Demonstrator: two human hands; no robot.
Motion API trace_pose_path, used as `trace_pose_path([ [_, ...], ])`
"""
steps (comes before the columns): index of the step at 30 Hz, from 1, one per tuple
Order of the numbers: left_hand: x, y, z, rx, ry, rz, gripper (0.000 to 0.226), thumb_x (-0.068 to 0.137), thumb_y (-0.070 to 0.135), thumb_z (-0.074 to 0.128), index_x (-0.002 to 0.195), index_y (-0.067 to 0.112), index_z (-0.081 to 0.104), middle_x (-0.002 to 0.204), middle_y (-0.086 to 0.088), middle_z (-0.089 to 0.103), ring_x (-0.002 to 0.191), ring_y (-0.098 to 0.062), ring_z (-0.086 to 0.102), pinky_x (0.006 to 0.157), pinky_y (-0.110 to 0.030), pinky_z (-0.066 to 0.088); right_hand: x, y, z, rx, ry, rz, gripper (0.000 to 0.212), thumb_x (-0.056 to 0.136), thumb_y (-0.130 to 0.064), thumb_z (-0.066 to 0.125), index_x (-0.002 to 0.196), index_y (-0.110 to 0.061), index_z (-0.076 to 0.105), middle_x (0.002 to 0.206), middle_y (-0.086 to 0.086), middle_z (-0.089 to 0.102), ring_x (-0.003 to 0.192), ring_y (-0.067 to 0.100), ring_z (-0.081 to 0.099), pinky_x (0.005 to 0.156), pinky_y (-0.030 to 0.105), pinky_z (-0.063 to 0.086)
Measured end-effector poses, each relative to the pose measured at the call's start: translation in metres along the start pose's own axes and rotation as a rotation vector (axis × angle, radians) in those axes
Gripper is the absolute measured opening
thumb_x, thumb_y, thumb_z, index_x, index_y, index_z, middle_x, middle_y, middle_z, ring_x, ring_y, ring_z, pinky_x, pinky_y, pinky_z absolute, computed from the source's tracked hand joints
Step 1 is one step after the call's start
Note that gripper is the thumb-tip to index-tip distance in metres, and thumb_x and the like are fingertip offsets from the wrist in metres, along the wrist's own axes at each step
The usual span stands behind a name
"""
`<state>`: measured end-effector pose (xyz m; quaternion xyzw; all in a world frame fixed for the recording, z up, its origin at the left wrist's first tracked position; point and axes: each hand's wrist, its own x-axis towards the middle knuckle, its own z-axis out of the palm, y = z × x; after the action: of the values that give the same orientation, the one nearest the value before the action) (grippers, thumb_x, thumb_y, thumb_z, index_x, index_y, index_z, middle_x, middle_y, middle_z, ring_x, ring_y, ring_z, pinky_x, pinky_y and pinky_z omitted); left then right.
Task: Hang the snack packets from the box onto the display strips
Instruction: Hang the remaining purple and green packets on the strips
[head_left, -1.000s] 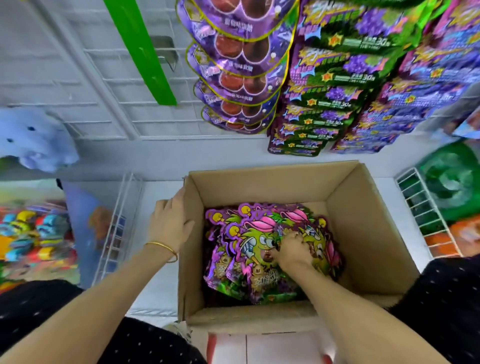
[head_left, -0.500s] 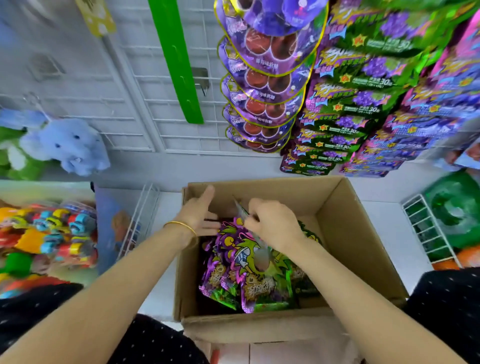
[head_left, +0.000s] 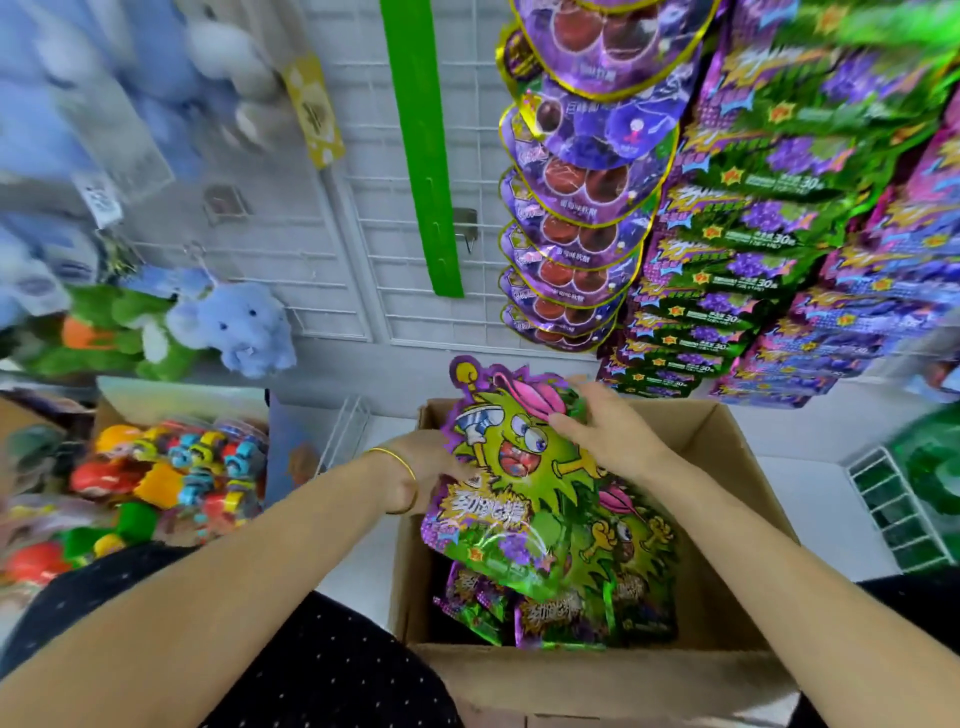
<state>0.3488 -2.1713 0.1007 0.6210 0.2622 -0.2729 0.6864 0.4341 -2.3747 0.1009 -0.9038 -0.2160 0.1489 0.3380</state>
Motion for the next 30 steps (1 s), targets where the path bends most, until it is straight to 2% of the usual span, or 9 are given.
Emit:
trace_pose_path([
  [2, -0.007, 0.003, -0.006, 0.019, 0.038, 0.12, 0.025, 0.084, -0.014, 0.05, 0.098, 0.004, 0.061, 0.067, -0.003, 0.071, 0.066, -0.022, 0.066, 0.081, -0.041, 0.052, 0.013, -0.005, 0.001, 0.254, 0.007, 0.038, 0.062, 0.087, -0.029, 0.063, 0.138, -0.011, 0.034, 0.133, -0.002, 0.045, 0.129, 0.015, 0.04, 0.104, 0.024, 0.033],
  [4, -0.01, 0.008, -0.016, 0.031, 0.072, 0.18, 0.031, 0.082, -0.017, 0.05, 0.104, 0.003, 0.059, 0.075, -0.004, 0.071, 0.07, -0.022, 0.066, 0.082, -0.042, 0.052, 0.02, -0.016, -0.005, 0.514, 0.062, 0.072, 0.044, 0.084, -0.018, 0.067, 0.122, -0.017, 0.044, 0.116, -0.004, 0.054, 0.108, 0.009, 0.052, 0.091, 0.017, 0.041],
  [7, -0.012, 0.023, -0.033, 0.062, 0.101, 0.208, 0.047, 0.073, -0.014, 0.062, 0.118, 0.0, 0.055, 0.102, -0.017, 0.067, 0.094, -0.032, 0.064, 0.096, -0.051, 0.046, 0.031, -0.018, -0.013, 0.496, 0.165, -0.012, 0.025, 0.078, -0.019, 0.073, 0.1, -0.013, 0.065, 0.107, 0.015, 0.066, 0.092, 0.017, 0.056, 0.087, 0.035, 0.044],
  [10, -0.013, 0.052, -0.045, 0.081, 0.116, 0.236, 0.044, 0.069, 0.003, 0.073, 0.11, 0.01, 0.058, 0.103, -0.009, 0.067, 0.095, -0.026, 0.064, 0.096, -0.042, 0.047, 0.035, -0.028, -0.018, 0.44, 0.175, -0.095, 0.05, 0.072, -0.039, 0.072, 0.095, 0.004, 0.059, 0.102, 0.025, 0.063, 0.086, 0.036, 0.059, 0.085, 0.045, 0.046],
  [13, -0.016, 0.088, -0.058, 0.074, 0.156, 0.378, 0.026, 0.078, 0.01, 0.069, 0.099, 0.022, 0.061, 0.099, 0.0, 0.064, 0.092, -0.014, 0.058, 0.095, -0.036, 0.042, 0.043, -0.047, -0.025, 0.449, 0.194, -0.214, 0.054, 0.071, -0.046, 0.067, 0.083, 0.005, 0.055, 0.073, 0.007, 0.053, 0.067, 0.018, 0.047, 0.069, 0.035, 0.042],
  [17, -0.027, 0.132, -0.068, -0.114, 0.289, 0.584, 0.031, 0.083, -0.003, 0.05, 0.092, 0.023, 0.064, 0.103, 0.001, 0.065, 0.095, -0.014, 0.056, 0.091, -0.034, 0.041, 0.053, -0.084, -0.033, 0.364, 0.361, -0.391, 0.002, 0.083, -0.015, 0.067, 0.084, -0.014, 0.069, 0.072, -0.006, 0.063, 0.069, 0.006, 0.054, 0.071, 0.026, 0.044],
  [22, -0.024, 0.175, -0.091, -0.151, 0.636, 0.937, 0.046, 0.063, -0.011, 0.042, 0.1, 0.006, 0.062, 0.084, 0.002, 0.064, 0.081, -0.01, 0.057, 0.062, -0.012, 0.046, 0.079, -0.11, -0.004, 0.033, 0.599, -0.566, 0.022, 0.087, -0.032, 0.052, 0.093, -0.021, 0.07, 0.085, -0.003, 0.072, 0.077, 0.018, 0.062, 0.069, 0.031, 0.045],
  [25, -0.003, 0.18, -0.096, 0.058, 0.745, 0.902, 0.038, 0.072, -0.01, 0.04, 0.1, 0.001, 0.063, 0.086, -0.009, 0.068, 0.078, -0.018, 0.055, 0.056, -0.013, 0.043, 0.096, -0.109, 0.025, -0.033, 0.572, -0.472, 0.027, 0.086, -0.036, 0.047, 0.091, -0.023, 0.069, 0.081, -0.001, 0.071, 0.076, 0.024, 0.065, 0.061, 0.034, 0.05],
  [30, 0.036, 0.171, -0.081, 0.233, 0.66, 0.813, 0.035, 0.084, -0.007, 0.053, 0.119, -0.006, 0.051, 0.106, -0.02, 0.06, 0.084, -0.015, 0.055, 0.066, -0.007, 0.045, 0.118, -0.103, 0.042, -0.04, 0.446, -0.334, 0.027, 0.087, -0.036, 0.049, 0.099, -0.02, 0.068, 0.091, 0.004, 0.071, 0.089, 0.027, 0.063, 0.068, 0.037, 0.048],
])
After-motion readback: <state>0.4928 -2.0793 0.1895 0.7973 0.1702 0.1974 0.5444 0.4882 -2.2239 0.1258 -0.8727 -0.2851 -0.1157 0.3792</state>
